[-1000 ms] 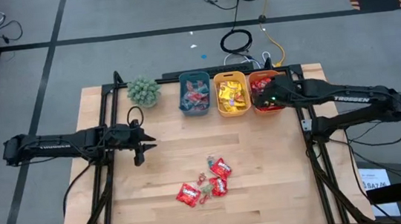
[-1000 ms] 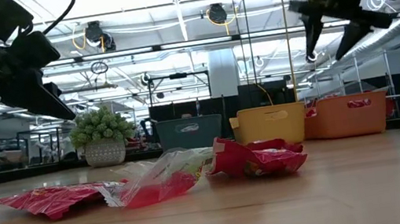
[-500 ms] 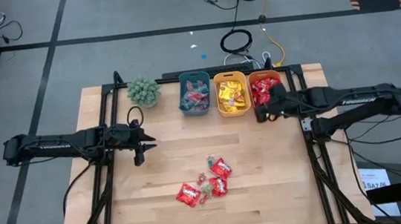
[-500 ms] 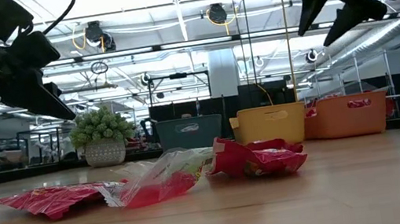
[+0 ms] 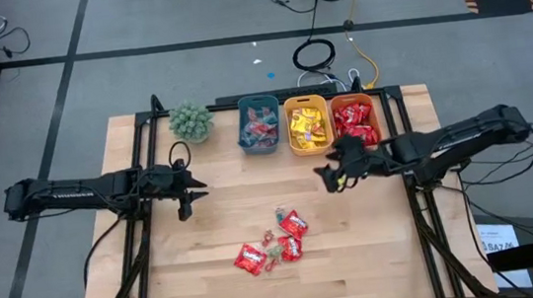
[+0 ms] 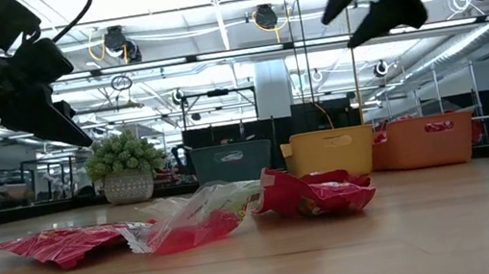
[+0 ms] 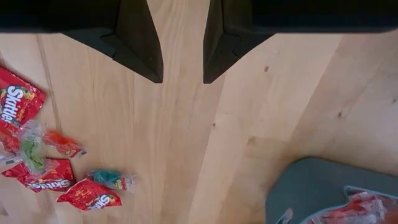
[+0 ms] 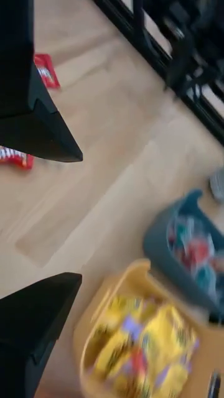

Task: Sort candy
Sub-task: Put the red candy into the orange bin

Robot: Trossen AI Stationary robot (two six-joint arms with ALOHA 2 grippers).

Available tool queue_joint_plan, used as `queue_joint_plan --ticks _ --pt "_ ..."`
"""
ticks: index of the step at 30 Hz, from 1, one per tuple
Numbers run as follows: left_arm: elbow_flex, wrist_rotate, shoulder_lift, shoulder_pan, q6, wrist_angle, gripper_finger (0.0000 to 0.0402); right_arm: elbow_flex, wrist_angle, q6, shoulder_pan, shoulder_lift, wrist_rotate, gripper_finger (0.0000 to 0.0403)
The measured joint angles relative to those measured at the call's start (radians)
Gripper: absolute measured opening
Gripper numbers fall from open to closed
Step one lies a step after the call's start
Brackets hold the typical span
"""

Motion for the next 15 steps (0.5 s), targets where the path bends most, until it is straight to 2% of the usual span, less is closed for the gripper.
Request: queue_joint_plan --ticks 4,10,15 --pt "0.0 0.0 0.0 0.0 0.0 0.0 0.0123 0.0 0.125 -0.099 0.022 0.093 -0.063 0.0298" --pt "0.0 0.0 0.0 0.0 0.0 0.0 0.0123 0.0 0.37 -0.37 0.046 0.282 -0.226 0.0298" --pt "0.0 0.0 0.0 0.0 0.0 0.0 0.0123 0.001 0.46 -0.413 0.077 0.436 -0.303 0.0298"
